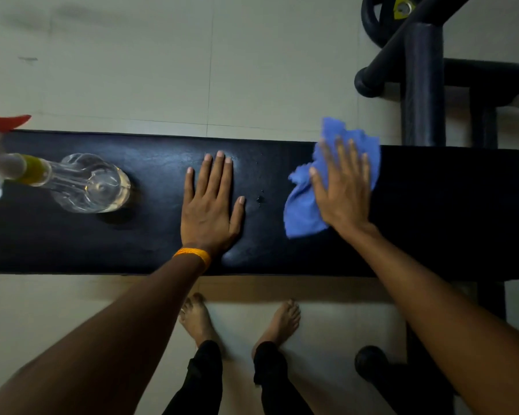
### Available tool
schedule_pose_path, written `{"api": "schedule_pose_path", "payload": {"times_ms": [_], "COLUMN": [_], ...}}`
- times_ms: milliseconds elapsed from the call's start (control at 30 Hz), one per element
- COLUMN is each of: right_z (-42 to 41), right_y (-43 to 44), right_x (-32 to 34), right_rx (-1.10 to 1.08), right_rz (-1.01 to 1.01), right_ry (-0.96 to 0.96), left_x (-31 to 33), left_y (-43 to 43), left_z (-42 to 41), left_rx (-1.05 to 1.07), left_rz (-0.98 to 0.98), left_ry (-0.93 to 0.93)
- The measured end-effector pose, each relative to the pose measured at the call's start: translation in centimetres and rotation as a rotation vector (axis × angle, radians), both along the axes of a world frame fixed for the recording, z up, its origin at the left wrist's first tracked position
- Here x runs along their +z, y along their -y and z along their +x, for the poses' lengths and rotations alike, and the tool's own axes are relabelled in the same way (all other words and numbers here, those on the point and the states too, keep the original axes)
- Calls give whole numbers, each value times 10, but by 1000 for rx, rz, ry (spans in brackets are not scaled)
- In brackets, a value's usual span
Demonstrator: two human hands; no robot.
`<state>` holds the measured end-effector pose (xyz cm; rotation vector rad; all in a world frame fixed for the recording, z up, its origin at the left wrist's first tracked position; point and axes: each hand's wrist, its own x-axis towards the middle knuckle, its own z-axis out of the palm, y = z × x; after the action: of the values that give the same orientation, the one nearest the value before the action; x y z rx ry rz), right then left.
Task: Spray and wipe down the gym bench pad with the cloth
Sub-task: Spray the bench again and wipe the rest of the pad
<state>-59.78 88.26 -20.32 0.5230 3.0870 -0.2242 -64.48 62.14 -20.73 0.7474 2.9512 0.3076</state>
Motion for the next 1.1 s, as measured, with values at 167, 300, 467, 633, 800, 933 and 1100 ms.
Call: {"api": "schedule_pose_path", "payload": {"times_ms": [167,300,467,633,800,933,1100], "right_z": [-28,-17,-66,-3,26,28,53], "right_y": [85,115,79,181,124,49,136], "right_x": [9,7,2,9,-1,5,11], "right_rx": [-371,183,-3,232,488,-31,-42], "right_rz": [-77,-75,-85,-97,-18,15,-54], "right_ry": [-90,-15,6,-38,-34,-28,-23], "left_x": [6,12,5,0,5,5,9], "left_y": [3,40,76,79,88,78,56], "left_z": [-2,-6,-12,-10,-13,-7,4], "left_rx": [-2,73,94,87,33,80,108], "left_rz": [44,32,31,71,72,43,79], "left_ry": [13,-24,4,14,5,29,1]}}
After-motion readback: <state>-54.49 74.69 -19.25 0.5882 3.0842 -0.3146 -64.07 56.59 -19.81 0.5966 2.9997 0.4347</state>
